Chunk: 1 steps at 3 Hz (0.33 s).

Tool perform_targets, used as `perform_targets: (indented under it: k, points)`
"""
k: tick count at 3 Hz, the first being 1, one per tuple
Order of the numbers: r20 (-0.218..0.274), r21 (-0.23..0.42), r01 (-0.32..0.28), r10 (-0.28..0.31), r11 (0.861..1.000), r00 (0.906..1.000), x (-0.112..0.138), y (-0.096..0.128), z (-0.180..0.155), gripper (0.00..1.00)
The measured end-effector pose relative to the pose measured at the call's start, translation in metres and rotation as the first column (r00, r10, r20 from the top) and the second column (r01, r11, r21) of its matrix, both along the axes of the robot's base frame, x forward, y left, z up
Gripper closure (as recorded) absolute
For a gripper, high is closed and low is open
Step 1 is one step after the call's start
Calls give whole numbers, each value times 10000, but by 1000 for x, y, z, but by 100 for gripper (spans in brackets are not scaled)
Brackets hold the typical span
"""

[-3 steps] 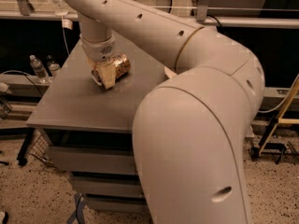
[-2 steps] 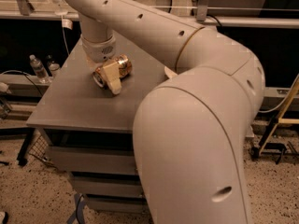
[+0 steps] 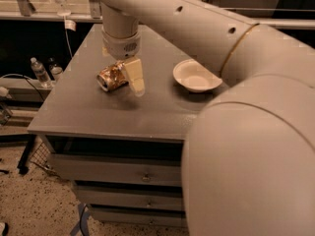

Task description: Knock orange can over

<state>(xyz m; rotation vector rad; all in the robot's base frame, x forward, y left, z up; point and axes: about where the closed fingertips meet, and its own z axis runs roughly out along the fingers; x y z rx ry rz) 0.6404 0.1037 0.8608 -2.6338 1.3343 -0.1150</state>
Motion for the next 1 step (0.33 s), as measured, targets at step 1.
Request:
perform_targets:
  k: [1]
  points:
    - [619,588,1060,-1096,9926,9920,-10,-42,21,0]
